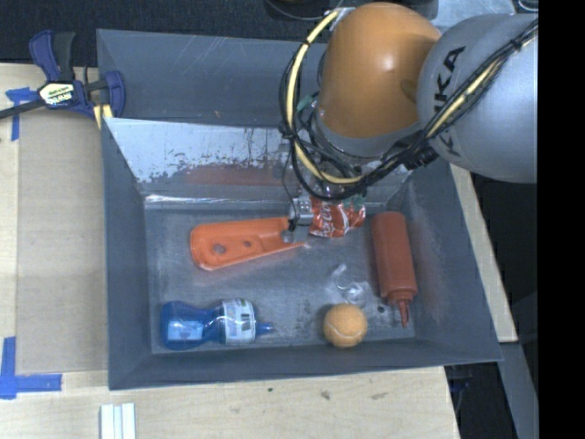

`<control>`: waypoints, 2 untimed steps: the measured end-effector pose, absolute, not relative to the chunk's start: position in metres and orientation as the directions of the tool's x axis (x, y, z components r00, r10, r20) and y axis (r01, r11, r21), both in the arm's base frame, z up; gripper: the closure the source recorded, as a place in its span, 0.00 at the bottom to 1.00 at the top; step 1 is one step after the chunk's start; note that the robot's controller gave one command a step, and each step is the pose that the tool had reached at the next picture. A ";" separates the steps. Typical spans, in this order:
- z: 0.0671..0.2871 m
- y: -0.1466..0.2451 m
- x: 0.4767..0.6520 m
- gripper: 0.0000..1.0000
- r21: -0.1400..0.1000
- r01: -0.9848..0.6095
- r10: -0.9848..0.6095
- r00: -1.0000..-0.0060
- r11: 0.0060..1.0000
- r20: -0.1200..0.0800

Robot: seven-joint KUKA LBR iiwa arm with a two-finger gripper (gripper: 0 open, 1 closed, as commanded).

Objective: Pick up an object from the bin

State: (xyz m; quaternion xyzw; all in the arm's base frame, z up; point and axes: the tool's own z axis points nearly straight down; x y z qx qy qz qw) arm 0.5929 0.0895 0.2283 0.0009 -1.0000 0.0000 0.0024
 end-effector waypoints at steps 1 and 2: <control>0.233 0.089 0.594 0.00 0.001 0.000 0.000 -1.000 1.000 -0.004; 0.138 0.098 0.594 0.00 0.001 -0.122 -0.122 -0.993 0.993 -0.003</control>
Offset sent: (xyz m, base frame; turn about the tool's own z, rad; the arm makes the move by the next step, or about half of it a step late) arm -0.0016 0.0136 -0.1315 -0.1712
